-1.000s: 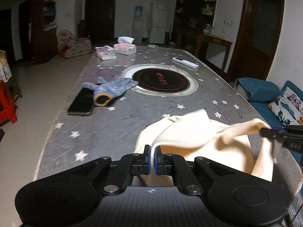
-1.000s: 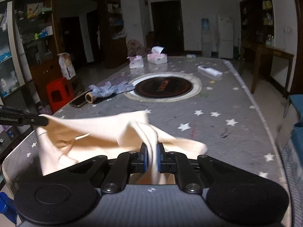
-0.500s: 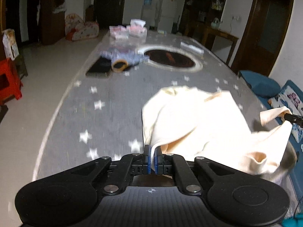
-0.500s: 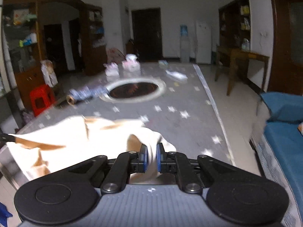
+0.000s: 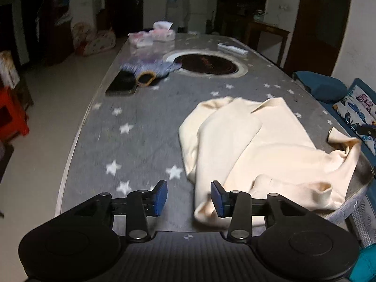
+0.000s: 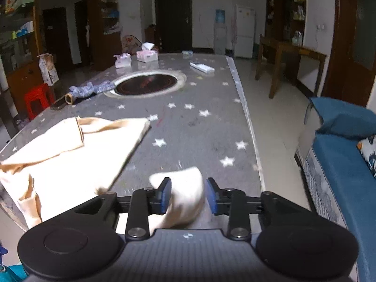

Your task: Fold clothes

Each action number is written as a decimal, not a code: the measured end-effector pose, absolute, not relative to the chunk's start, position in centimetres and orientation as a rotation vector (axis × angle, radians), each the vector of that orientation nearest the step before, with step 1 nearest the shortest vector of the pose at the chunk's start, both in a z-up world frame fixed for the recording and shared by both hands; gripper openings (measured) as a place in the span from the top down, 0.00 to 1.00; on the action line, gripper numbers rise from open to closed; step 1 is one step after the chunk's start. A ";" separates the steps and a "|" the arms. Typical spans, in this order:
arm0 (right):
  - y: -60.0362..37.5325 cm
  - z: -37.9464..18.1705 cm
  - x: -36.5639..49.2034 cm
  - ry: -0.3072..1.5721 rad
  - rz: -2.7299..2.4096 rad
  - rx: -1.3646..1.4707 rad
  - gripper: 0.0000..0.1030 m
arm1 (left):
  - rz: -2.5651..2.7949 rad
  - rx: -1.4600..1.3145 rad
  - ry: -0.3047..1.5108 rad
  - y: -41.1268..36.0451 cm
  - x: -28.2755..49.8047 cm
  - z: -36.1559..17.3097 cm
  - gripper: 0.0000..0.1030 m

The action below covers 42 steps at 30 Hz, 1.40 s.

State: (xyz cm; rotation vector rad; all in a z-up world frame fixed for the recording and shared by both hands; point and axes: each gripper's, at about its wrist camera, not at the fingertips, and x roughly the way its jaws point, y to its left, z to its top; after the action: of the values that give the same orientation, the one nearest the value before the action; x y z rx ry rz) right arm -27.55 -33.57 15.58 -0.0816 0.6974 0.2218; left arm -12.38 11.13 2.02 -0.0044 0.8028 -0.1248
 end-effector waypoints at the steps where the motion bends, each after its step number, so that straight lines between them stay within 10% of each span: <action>1: -33.3 15.6 -27.2 0.692 0.231 -0.087 0.65 | -0.134 0.001 0.795 10.8 -12.1 2.2 0.54; 21: -24.9 12.1 -18.0 0.766 0.415 -0.091 0.52 | -0.209 0.158 0.783 2.8 2.2 -1.9 0.48; 23: -24.5 11.6 -17.2 0.775 0.417 -0.086 0.52 | -0.215 0.163 0.783 2.6 2.7 -2.2 0.52; 25: -24.2 11.3 -16.3 0.780 0.416 -0.081 0.52 | -0.239 0.162 0.788 2.5 3.0 -2.6 0.82; 27: -23.9 10.9 -15.6 0.787 0.412 -0.071 0.52 | -0.256 0.151 0.791 2.5 3.0 -2.8 0.90; 42: -23.1 9.3 -11.9 0.811 0.366 -0.057 0.53 | 0.098 -0.064 0.725 14.3 -0.5 0.8 0.93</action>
State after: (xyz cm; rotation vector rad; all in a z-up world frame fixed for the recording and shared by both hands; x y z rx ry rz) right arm -11.85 -23.10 9.33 -0.0567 0.8110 0.3658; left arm -0.54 14.26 0.84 -0.0636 0.7252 0.0977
